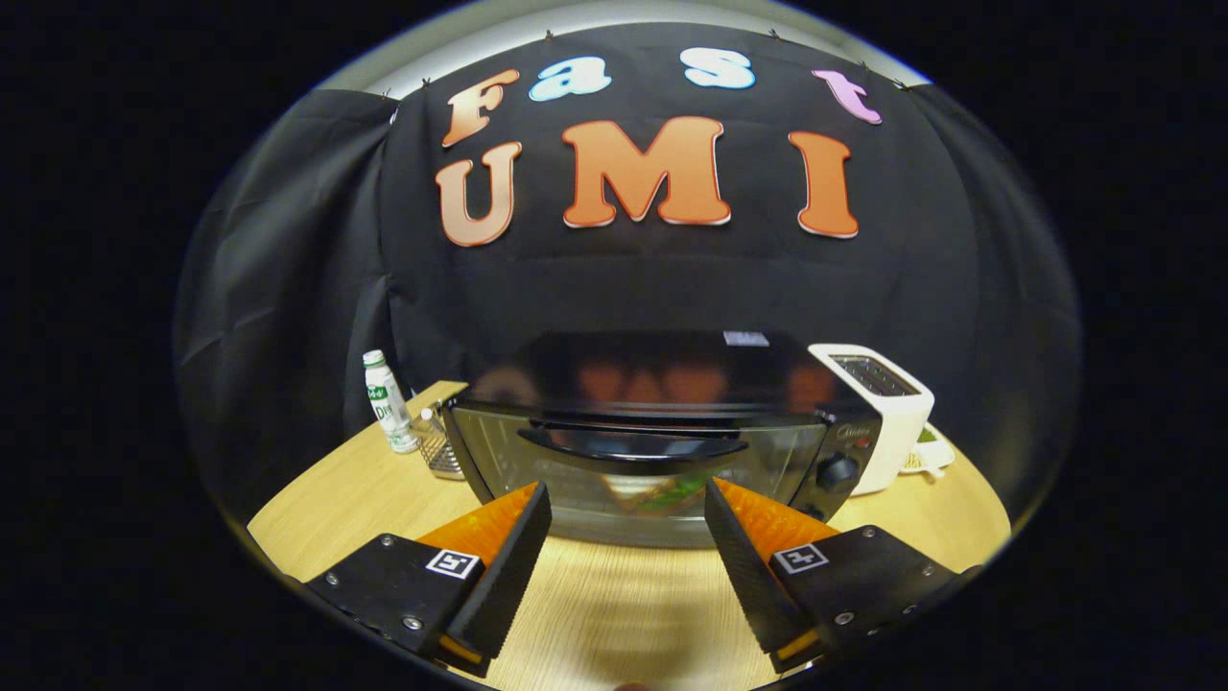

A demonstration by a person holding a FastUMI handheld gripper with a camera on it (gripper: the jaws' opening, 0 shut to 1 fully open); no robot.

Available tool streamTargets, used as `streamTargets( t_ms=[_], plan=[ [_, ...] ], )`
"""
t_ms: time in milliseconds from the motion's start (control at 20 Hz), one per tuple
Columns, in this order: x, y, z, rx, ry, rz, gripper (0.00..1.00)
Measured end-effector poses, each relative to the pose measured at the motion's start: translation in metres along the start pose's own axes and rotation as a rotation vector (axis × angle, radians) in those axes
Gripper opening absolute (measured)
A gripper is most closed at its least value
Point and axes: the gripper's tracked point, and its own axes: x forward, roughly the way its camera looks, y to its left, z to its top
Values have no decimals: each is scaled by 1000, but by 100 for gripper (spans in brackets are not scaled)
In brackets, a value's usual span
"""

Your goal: Open the toaster oven, put the food inside, and close the toaster oven door.

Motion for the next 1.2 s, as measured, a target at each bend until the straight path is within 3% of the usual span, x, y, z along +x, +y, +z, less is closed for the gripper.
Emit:
streamTargets(
  t_ms=[550,800,1200],
  plan=[
    [-101,-20,186,-99,-362,6,96],
    [-143,-16,236,-98,-435,53,96],
    [-182,-22,286,-85,-518,54,98]
  ],
)
